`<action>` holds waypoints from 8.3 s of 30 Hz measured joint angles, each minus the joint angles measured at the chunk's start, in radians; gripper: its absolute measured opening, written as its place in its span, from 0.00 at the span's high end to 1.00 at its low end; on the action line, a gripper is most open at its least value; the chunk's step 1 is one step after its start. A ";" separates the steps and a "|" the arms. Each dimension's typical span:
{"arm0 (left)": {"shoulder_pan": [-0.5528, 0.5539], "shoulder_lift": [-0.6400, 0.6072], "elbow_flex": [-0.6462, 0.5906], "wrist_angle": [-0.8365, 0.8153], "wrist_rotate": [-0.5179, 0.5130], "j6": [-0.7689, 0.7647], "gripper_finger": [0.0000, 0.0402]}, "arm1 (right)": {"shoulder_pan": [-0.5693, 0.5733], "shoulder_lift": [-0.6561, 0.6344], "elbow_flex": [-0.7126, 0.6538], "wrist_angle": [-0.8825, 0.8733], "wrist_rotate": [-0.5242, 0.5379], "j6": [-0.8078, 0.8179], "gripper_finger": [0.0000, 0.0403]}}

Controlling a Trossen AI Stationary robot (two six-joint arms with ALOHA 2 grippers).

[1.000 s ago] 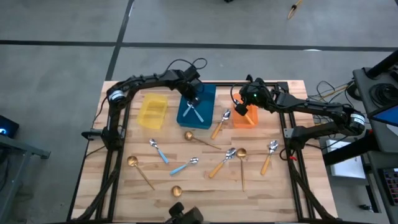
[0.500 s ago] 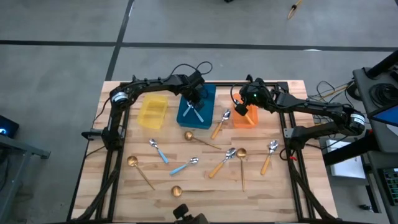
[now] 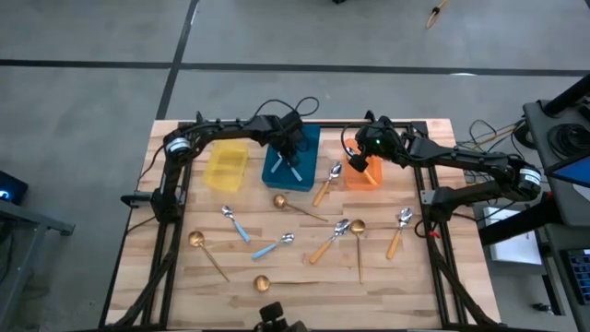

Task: Sort silverware by color (type)
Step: Put the blue spoon into the blue bin, then adjust the blue spoon in the blue bin

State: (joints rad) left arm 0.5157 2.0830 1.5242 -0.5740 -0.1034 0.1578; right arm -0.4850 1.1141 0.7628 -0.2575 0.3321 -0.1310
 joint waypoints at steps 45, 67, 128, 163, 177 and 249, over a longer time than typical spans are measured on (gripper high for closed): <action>-0.005 0.029 -0.006 0.016 0.181 -0.067 1.00 | 0.000 0.000 0.000 0.000 0.000 0.000 0.98; -0.010 0.025 -0.005 0.050 -0.062 0.167 0.65 | 0.000 0.000 0.000 0.000 0.000 -0.001 0.98; 0.041 0.041 0.136 0.019 0.327 -0.341 1.00 | 0.000 0.000 -0.005 -0.007 0.000 -0.005 0.98; 0.022 0.046 0.070 0.115 0.260 -0.586 0.99 | 0.000 0.000 -0.011 -0.007 0.000 -0.011 0.98; 0.022 0.046 0.070 0.113 0.259 -0.595 0.97 | 0.000 0.000 -0.011 -0.007 0.000 -0.011 0.98; -0.029 0.054 0.065 -0.283 -0.019 -0.563 0.69 | 0.000 0.000 -0.011 -0.007 0.001 -0.018 0.98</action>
State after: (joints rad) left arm 0.4866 2.1368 1.5894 -0.8569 -0.1223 -0.4057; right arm -0.4847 1.1145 0.7513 -0.2643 0.3327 -0.1493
